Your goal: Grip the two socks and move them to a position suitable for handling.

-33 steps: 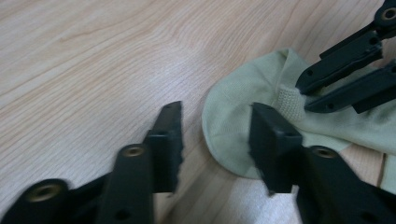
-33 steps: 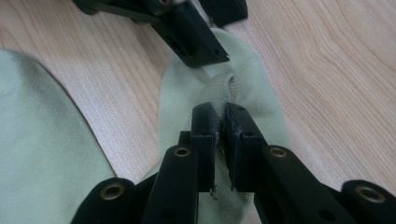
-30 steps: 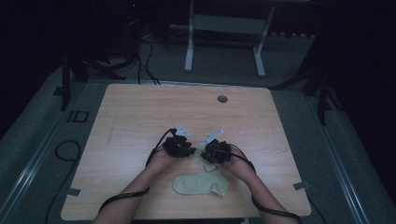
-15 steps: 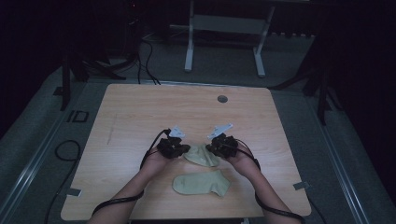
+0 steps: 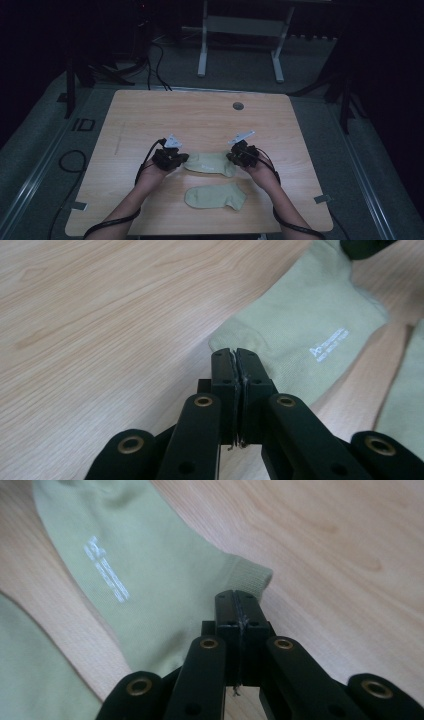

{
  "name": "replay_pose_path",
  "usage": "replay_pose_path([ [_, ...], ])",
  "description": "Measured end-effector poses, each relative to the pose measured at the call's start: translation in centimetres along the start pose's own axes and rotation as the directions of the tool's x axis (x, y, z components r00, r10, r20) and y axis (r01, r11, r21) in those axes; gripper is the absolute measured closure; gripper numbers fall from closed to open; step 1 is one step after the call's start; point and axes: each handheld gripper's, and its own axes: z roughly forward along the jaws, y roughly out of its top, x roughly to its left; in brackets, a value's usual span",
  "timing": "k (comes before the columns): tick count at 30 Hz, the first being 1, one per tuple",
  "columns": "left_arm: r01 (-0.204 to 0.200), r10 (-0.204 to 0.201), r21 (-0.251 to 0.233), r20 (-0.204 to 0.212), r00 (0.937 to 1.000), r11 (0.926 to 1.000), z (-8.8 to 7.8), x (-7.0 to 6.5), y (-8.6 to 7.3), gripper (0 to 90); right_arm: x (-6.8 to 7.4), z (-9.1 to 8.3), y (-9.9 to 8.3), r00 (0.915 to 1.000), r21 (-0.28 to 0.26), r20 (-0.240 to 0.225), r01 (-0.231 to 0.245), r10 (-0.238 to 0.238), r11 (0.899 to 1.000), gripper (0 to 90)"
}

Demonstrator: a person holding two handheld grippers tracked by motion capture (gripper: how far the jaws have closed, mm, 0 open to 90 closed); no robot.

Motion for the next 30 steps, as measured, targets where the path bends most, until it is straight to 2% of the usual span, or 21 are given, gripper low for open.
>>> replay_pose_path([
  [1,-0.005,0.005,0.004,-0.009,0.9999,1.0,0.2,0.1,-0.2,87.6,-0.1,0.3,-0.1,1.0,0.004,0.002,-0.007,0.007,1.0,90.0],
  [7,0.003,-0.003,0.02,0.004,1.0,0.9998,1.2,0.0,-0.7,86.9,-0.6,1.5,-0.8,0.9993,0.038,0.007,-0.037,0.036,0.999,88.7],
  [8,0.005,-0.005,0.022,0.008,1.0,0.9998,1.3,0.1,-0.8,85.7,-0.6,1.5,-0.8,0.9992,0.043,0.011,-0.039,0.038,0.998,82.4],
  [9,0.004,-0.005,0.02,0.017,0.9998,0.9998,1.3,0.1,-0.8,81.0,-0.6,1.5,-1.0,0.9991,0.043,0.005,-0.042,0.042,0.998,73.3],
  [10,-0.006,0.006,0.011,0.009,0.9999,0.9999,1.1,0.1,-0.8,75.5,-0.6,1.5,-1.1,0.999,0.042,0.003,-0.044,0.044,0.998,71.4],
  [11,-0.016,0.016,0.003,0.01,0.9998,0.9999,0.9,0.0,-0.8,71.0,-0.5,1.3,-1.1,0.9989,0.036,0.016,-0.044,0.043,0.998,71.4],
  [13,-0.035,0.034,-0.02,-0.008,0.9994,0.9992,0.3,-0.3,-0.7,67.5,-0.5,0.7,-1.1,0.999,0.018,0.027,-0.036,0.036,0.999,73.5],
  [15,-0.033,0.032,-0.045,-0.021,0.9993,0.9984,-0.1,-0.5,-0.6,68.4,-0.4,0.0,-1.0,0.9987,-0.011,0.036,-0.034,0.034,0.999,76.5],
  [17,-0.03,0.029,-0.065,-0.017,0.9994,0.9974,-0.3,-0.7,-0.4,75.8,-0.3,-0.7,-0.9,0.9984,-0.041,0.044,-0.034,0.036,0.999,87.4],
  [19,-0.034,0.034,-0.058,0.001,0.9994,0.9977,0.0,-1.0,-0.3,83.5,-0.1,-1.0,-0.8,0.9987,-0.047,0.036,-0.035,0.037,0.998,90.0],
  [23,-0.042,0.043,-0.032,0.017,0.9989,0.9986,1.0,-1.4,-0.3,88.0,0.6,-0.3,-1.1,0.9999,-0.017,0.01,-0.005,0.005,1.0,90.0],
  [25,-0.028,0.028,-0.004,0.011,0.9995,0.9996,1.9,-1.4,-0.4,88.1,0.5,0.3,-1.3,1.0,-0.002,0.007,-0.007,0.007,1.0,90.0],
  [28,-0.019,0.019,0.024,0.0,0.9998,0.9995,2.5,-1.1,-0.6,88.1,0.2,1.0,-1.6,0.9998,0.024,0.014,-0.017,0.016,1.0,89.9],
  [30,-0.012,0.012,0.02,0.003,0.9999,0.9997,2.6,-0.9,-0.8,88.2,-0.1,1.4,-1.9,0.9997,0.04,0.013,-0.021,0.02,0.999,89.9],
])
